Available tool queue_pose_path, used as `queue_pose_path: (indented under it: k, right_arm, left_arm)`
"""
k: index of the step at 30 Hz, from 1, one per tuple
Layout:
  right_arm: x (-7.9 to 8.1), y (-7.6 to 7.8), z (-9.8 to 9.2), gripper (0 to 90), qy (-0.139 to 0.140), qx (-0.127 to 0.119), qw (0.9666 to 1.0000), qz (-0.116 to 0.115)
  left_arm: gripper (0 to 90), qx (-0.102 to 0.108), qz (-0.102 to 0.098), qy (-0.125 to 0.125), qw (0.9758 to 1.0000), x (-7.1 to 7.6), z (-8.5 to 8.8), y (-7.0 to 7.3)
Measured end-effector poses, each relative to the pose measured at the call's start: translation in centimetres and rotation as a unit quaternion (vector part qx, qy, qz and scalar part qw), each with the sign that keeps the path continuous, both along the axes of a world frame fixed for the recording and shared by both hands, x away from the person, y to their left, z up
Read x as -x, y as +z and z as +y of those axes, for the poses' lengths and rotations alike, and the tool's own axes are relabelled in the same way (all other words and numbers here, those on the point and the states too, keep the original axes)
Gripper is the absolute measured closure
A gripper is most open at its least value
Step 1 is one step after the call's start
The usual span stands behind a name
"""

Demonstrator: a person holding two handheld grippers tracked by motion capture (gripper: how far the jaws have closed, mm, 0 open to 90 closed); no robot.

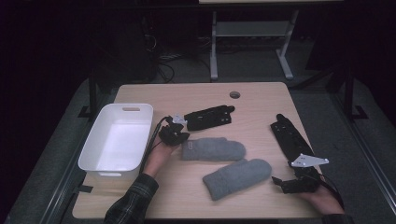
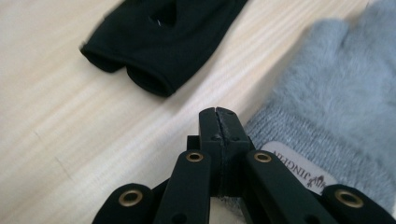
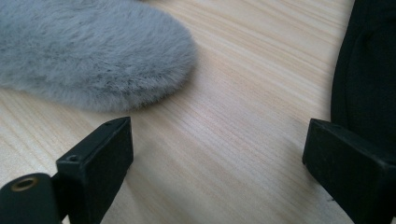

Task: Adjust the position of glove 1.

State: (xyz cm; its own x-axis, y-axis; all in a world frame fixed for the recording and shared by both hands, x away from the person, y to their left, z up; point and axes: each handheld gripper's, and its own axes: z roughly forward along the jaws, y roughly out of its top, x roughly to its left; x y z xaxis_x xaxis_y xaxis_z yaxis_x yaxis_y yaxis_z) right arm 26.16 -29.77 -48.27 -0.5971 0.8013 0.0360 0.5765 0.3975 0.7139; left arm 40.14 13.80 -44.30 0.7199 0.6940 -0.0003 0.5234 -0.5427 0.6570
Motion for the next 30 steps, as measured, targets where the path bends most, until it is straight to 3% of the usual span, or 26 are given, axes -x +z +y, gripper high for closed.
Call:
queue_pose_path:
  k: [8,14,19,20,23,25,28,29,30]
  right_arm:
    - [0.0,0.0,0.0,8.3,0.0,0.0,1.0,0.0]
    - [0.0,0.0,0.0,8.3,0.001,0.0,1.0,0.0]
    - [0.0,0.0,0.0,8.3,0.001,0.0,1.0,0.0]
    - [0.0,0.0,0.0,8.3,0.001,0.0,1.0,0.0]
    - [0.0,0.0,0.0,8.3,0.001,0.0,1.0,0.0]
    - [0.0,0.0,0.0,8.3,0.001,0.0,1.0,-0.001]
    - [0.0,0.0,0.0,8.3,0.001,0.0,1.0,-0.001]
    - [0.0,0.0,0.0,8.3,0.001,0.0,1.0,0.0]
    - [0.0,0.0,0.0,8.3,0.001,0.0,1.0,0.0]
  left_arm:
    - [89.4,-0.042,0.016,-0.038,0.9983,2.2,-0.5,0.2]
    - [89.4,-0.044,0.032,-0.059,0.9968,4.3,-0.6,0.3]
    - [89.3,-0.035,0.024,-0.064,0.997,5.0,-0.6,0.8]
    - [87.5,-0.022,0.01,-0.063,0.9978,4.9,-0.6,1.5]
    - [77.1,0.014,0.002,-0.074,0.9971,4.8,-1.1,2.4]
    - [65.1,0.022,-0.007,-0.082,0.9964,4.9,-1.8,2.6]
    - [50.0,0.028,-0.002,-0.096,0.995,4.8,-2.8,2.5]
    - [50.0,0.025,-0.002,-0.105,0.9942,4.7,-3.4,2.4]
    - [44.0,0.03,-0.001,-0.118,0.9926,4.7,-4.4,2.1]
